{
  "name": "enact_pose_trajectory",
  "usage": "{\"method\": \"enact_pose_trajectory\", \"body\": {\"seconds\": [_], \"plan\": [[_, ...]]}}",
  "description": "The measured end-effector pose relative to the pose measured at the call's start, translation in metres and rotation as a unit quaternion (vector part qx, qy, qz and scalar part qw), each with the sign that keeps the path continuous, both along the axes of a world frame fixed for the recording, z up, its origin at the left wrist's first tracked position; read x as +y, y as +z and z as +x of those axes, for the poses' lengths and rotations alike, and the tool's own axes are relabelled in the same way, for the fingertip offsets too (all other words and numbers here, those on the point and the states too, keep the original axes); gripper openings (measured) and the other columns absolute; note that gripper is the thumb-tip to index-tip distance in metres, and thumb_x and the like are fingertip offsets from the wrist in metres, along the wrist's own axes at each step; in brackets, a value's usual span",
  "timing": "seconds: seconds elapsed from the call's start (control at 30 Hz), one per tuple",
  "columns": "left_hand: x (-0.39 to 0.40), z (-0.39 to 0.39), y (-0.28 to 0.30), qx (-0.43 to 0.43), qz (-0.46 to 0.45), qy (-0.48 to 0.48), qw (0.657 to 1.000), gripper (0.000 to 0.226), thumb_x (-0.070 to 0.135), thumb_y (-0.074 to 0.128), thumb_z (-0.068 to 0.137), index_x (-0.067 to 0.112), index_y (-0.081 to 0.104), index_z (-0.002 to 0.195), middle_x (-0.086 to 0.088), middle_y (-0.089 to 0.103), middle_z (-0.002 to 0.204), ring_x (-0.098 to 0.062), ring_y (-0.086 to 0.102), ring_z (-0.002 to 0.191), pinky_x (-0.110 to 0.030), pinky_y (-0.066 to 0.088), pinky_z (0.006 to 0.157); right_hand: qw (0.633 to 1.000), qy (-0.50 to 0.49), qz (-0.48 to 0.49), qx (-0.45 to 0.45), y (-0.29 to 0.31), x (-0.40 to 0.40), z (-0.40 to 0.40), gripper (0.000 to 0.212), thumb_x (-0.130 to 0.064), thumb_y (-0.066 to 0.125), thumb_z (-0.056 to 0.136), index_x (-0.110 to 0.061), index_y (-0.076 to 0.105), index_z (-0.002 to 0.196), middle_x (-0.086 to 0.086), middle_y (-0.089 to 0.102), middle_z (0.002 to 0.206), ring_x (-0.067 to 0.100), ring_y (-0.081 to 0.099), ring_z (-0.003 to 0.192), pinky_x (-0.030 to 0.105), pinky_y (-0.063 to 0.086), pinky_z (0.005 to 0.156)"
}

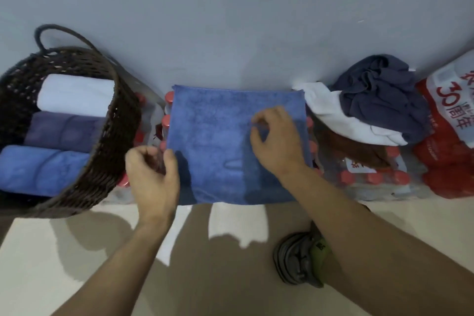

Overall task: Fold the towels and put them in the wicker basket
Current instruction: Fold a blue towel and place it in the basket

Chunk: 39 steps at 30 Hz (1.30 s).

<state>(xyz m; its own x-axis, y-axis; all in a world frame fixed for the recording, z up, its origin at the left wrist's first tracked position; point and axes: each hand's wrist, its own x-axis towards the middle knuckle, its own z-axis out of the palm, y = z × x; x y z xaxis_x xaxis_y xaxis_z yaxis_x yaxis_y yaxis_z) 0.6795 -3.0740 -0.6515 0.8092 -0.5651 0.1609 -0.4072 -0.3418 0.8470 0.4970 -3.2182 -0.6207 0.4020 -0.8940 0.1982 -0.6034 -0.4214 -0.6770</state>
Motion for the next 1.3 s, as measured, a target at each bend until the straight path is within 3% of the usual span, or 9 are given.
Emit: {"method": "enact_pose_trajectory", "body": {"seconds": [0.13, 0.23, 0.3, 0.5, 0.73, 0.9, 1.07, 1.2, 1.3], "plan": [[0.051, -0.021, -0.02, 0.199, 0.054, 0.091, 0.974, 0.024, 0.027, 0.063, 0.091, 0.008, 0.05, 0.095, -0.006, 0.054, 0.087, -0.019, 0.051, 0.08, -0.036, 0.043, 0.08, 0.993, 0.113, 0.014, 0.025, -0.008, 0.063, 0.019, 0.011, -0.005, 0.062, 0.081, -0.008, 0.064, 0.091, 0.008, 0.057, 0.094, 0.028, 0.058, 0.09, 0.038, 0.049, 0.08], [0.07, -0.019, -0.027, 0.413, 0.102, 0.035, 0.904, 0.036, 0.016, 0.066, 0.085, -0.002, 0.055, 0.114, -0.014, 0.066, 0.102, -0.021, 0.059, 0.089, -0.04, 0.047, 0.088, 0.988, 0.15, 0.021, 0.022, -0.012, 0.097, 0.026, 0.011, -0.004, 0.06, 0.08, -0.01, 0.064, 0.088, 0.005, 0.058, 0.09, 0.026, 0.058, 0.085, 0.041, 0.051, 0.075], [0.076, -0.014, -0.025, 0.485, 0.103, -0.003, 0.869, 0.037, 0.005, 0.067, 0.084, 0.001, 0.055, 0.118, -0.016, 0.07, 0.106, -0.024, 0.064, 0.089, -0.041, 0.05, 0.089, 0.987, 0.156, 0.03, 0.023, -0.014, 0.114, 0.027, 0.013, -0.003, 0.06, 0.079, -0.01, 0.064, 0.088, 0.003, 0.057, 0.09, 0.024, 0.059, 0.083, 0.041, 0.052, 0.07], [0.082, 0.008, -0.009, 0.602, 0.096, -0.065, 0.79, 0.03, 0.02, 0.078, 0.07, 0.013, 0.065, 0.097, 0.001, 0.065, 0.073, -0.013, 0.057, 0.065, -0.026, 0.051, 0.067, 0.981, 0.166, 0.066, 0.077, -0.02, 0.14, 0.019, 0.02, -0.015, 0.064, 0.081, -0.014, 0.062, 0.1, -0.002, 0.055, 0.1, 0.019, 0.058, 0.096, 0.041, 0.052, 0.071], [0.083, 0.019, 0.005, 0.656, 0.044, -0.122, 0.743, 0.017, 0.005, 0.068, 0.076, 0.001, 0.063, 0.092, -0.019, 0.073, 0.1, -0.021, 0.074, 0.078, -0.029, 0.061, 0.07, 0.981, 0.16, 0.016, 0.109, -0.027, 0.157, 0.016, 0.062, -0.038, 0.082, 0.062, -0.018, 0.058, 0.116, -0.001, 0.051, 0.113, 0.021, 0.05, 0.104, 0.034, 0.047, 0.087], [0.078, 0.022, 0.022, 0.638, 0.046, -0.149, 0.754, 0.026, 0.001, 0.07, 0.072, 0.009, 0.057, 0.093, -0.017, 0.073, 0.091, -0.027, 0.073, 0.066, -0.028, 0.06, 0.057, 0.984, 0.125, -0.04, 0.12, -0.03, 0.165, 0.026, 0.064, -0.045, 0.077, 0.063, -0.025, 0.057, 0.12, -0.002, 0.049, 0.125, 0.018, 0.046, 0.119, 0.033, 0.038, 0.096], [0.07, 0.028, 0.04, 0.566, 0.085, -0.159, 0.804, 0.033, 0.004, 0.064, 0.085, 0.01, 0.05, 0.114, -0.019, 0.065, 0.07, -0.026, 0.06, 0.045, -0.025, 0.048, 0.041, 0.989, 0.061, -0.105, 0.082, -0.029, 0.156, 0.035, 0.036, -0.011, 0.069, 0.068, -0.022, 0.067, 0.103, -0.001, 0.057, 0.109, 0.016, 0.049, 0.105, 0.032, 0.037, 0.089], [0.057, 0.032, 0.052, 0.317, 0.218, -0.178, 0.905, 0.021, 0.027, 0.059, 0.093, 0.009, 0.056, 0.104, -0.012, 0.061, 0.068, -0.018, 0.05, 0.043, -0.025, 0.034, 0.044, 0.989, 0.078, -0.04, 0.118, -0.017, 0.141, 0.036, 0.032, -0.01, 0.062, 0.079, -0.02, 0.069, 0.108, -0.002, 0.062, 0.102, 0.02, 0.052, 0.1, 0.031, 0.036, 0.088], [0.049, 0.026, 0.069, 0.068, 0.196, -0.247, 0.946, 0.031, 0.036, 0.071, 0.084, 0.023, 0.056, 0.108, 0.009, 0.057, 0.099, 0.002, 0.058, 0.078, -0.009, 0.043, 0.064, 0.986, 0.111, 0.048, 0.115, -0.006, 0.126, 0.039, 0.017, -0.024, 0.051, 0.096, -0.014, 0.065, 0.1, 0.002, 0.064, 0.095, 0.023, 0.054, 0.095, 0.036, 0.04, 0.084]]}}
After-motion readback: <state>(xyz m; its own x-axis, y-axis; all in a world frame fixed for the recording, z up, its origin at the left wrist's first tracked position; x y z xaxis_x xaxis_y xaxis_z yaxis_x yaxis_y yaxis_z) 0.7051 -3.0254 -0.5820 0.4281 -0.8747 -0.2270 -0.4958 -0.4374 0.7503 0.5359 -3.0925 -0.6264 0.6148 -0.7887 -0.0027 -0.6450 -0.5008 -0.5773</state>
